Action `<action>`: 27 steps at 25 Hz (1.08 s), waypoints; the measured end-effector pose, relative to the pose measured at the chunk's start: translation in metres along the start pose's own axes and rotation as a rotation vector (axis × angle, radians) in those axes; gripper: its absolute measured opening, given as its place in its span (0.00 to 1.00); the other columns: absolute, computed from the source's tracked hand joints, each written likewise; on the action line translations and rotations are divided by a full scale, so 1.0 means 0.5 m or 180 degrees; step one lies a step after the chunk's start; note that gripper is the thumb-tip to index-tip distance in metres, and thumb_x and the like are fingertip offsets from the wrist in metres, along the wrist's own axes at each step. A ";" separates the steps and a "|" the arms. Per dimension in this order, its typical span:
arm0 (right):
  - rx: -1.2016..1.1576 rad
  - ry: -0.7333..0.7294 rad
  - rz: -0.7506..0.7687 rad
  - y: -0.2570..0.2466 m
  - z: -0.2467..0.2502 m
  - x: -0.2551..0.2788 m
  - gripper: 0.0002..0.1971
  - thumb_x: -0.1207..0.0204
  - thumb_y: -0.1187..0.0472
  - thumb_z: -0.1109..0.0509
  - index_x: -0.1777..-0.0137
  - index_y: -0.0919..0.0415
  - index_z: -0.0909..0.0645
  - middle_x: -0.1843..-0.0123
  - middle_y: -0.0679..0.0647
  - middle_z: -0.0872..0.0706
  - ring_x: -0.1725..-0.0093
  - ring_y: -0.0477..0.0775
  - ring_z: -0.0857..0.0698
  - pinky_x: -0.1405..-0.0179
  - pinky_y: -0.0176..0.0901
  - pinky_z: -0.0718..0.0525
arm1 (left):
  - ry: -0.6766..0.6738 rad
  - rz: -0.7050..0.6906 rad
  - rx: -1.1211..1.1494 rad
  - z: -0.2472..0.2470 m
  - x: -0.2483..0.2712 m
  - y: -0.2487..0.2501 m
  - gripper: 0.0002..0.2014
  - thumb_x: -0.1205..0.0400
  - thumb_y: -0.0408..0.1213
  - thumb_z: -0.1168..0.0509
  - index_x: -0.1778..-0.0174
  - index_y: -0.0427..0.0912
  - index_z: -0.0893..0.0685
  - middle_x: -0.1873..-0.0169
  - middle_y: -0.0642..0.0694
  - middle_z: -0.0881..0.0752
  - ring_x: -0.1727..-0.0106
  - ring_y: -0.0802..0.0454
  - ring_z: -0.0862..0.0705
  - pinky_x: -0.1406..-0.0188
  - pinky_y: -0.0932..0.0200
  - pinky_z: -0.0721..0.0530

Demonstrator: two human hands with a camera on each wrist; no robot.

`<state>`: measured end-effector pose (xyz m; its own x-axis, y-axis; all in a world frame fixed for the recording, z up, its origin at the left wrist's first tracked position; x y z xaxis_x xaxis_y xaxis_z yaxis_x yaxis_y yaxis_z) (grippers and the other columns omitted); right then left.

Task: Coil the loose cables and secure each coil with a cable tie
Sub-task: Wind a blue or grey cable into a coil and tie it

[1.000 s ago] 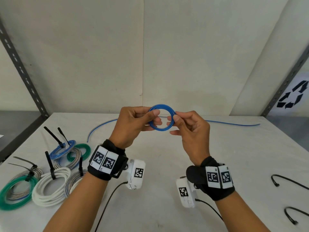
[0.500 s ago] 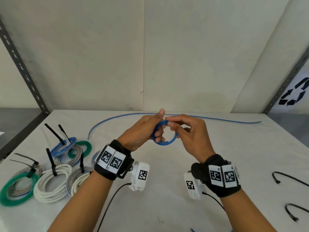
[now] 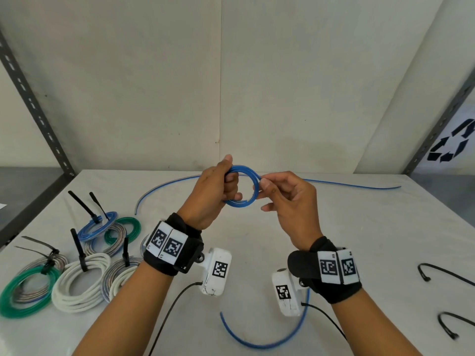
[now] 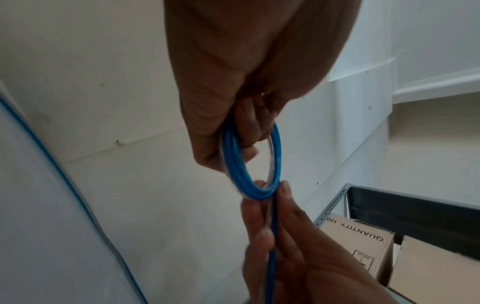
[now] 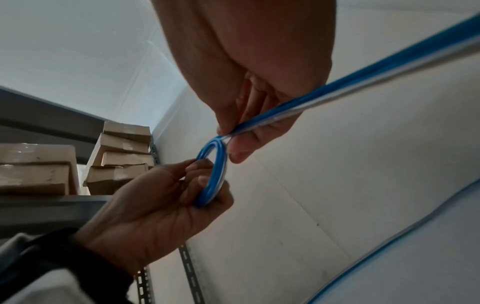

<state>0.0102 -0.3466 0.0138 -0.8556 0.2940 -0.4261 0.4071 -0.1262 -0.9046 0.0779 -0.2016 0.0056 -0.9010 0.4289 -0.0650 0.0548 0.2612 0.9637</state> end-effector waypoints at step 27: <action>0.0249 0.0067 0.0163 -0.018 0.045 -0.012 0.04 0.19 0.64 0.26 0.48 0.59 0.11 0.57 0.55 0.07 0.60 0.51 0.13 0.70 0.41 0.15 | 0.0160 -0.0163 -0.0033 0.011 -0.005 0.016 0.22 0.07 0.37 0.52 0.69 0.43 0.31 0.80 0.54 0.38 0.80 0.56 0.40 0.65 0.55 0.27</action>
<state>0.0044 -0.3685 0.0240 -0.8271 0.3049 -0.4722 0.4232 -0.2151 -0.8802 0.0829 -0.1957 0.0122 -0.9230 0.3712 -0.1016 0.0038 0.2726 0.9621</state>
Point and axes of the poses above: each hand's wrist, its own x-axis away from the middle knuckle, its own z-axis out of the back of the hand, y = z × x, the point moved 10 cm from there along -x, towards the middle knuckle
